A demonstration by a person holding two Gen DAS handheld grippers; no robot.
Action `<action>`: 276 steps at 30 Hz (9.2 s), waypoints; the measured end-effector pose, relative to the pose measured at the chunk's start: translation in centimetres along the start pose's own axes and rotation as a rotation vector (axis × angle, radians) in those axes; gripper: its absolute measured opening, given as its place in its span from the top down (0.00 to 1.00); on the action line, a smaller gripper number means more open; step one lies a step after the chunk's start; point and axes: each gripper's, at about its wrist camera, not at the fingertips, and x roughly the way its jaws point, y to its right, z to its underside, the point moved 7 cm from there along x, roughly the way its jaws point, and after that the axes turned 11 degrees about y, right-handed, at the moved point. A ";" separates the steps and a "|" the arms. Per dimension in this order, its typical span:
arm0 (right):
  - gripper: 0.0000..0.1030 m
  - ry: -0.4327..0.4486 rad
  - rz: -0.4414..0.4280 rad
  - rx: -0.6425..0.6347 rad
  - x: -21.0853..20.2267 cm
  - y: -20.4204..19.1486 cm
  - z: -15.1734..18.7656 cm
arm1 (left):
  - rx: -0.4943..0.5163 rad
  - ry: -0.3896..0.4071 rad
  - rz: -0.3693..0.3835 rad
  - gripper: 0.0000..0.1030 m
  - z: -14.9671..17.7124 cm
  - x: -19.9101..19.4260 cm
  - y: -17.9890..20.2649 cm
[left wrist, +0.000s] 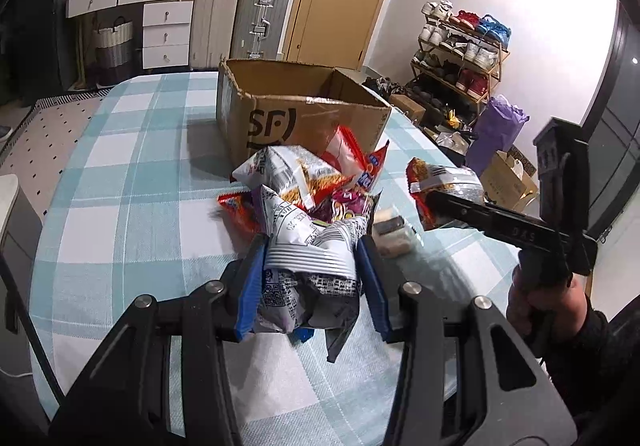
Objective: Organize snacks
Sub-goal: 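Lift the chip bag with the left gripper while the right gripper grasps the red-white cracker bag, then carry both bags over the cardboard box and open both grippers to drop them, then withdraw both grippers from the box back toward the snack pile, then lower the right gripper onto the clear cracker tray and close it, then grasp the blue biscuit packet with the left gripper while the right gripper holds the cracker tray, then carry the blue packet and cracker tray over the box with both grippers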
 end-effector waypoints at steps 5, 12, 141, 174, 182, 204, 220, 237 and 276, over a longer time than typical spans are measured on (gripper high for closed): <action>0.44 0.033 -0.034 -0.024 -1.2 -1.3 -1.7 | 0.016 0.027 0.013 0.59 -2.4 0.3 0.6; 0.44 0.049 -0.085 -0.042 -1.2 -3.2 -4.6 | 0.015 0.065 0.020 0.59 -6.3 1.0 1.3; 0.06 0.062 0.054 -0.100 -5.1 -3.2 -2.0 | -0.034 0.065 -0.195 0.07 -5.1 -1.6 0.9; 0.06 -0.240 0.178 -0.218 7.5 -0.2 4.7 | -0.065 -0.065 -0.260 0.01 0.3 5.1 -5.4; 0.08 -0.279 0.203 -0.342 8.7 -1.3 5.4 | -0.095 -0.095 -0.288 0.01 1.6 5.2 -7.0; 0.38 -0.221 0.118 -0.240 4.5 -0.4 4.8 | -0.127 -0.147 -0.284 0.01 3.6 4.5 -6.8; 0.38 -0.160 0.093 -0.184 1.5 1.0 4.5 | -0.125 -0.244 -0.226 0.01 5.4 6.6 -3.4; 0.38 -0.135 0.076 -0.150 0.3 2.3 4.6 | -0.102 -0.332 -0.269 0.01 6.5 10.1 -1.5; 0.38 -0.098 0.069 -0.155 -1.7 0.9 3.9 | -0.016 -0.266 -0.061 0.62 6.6 7.8 2.6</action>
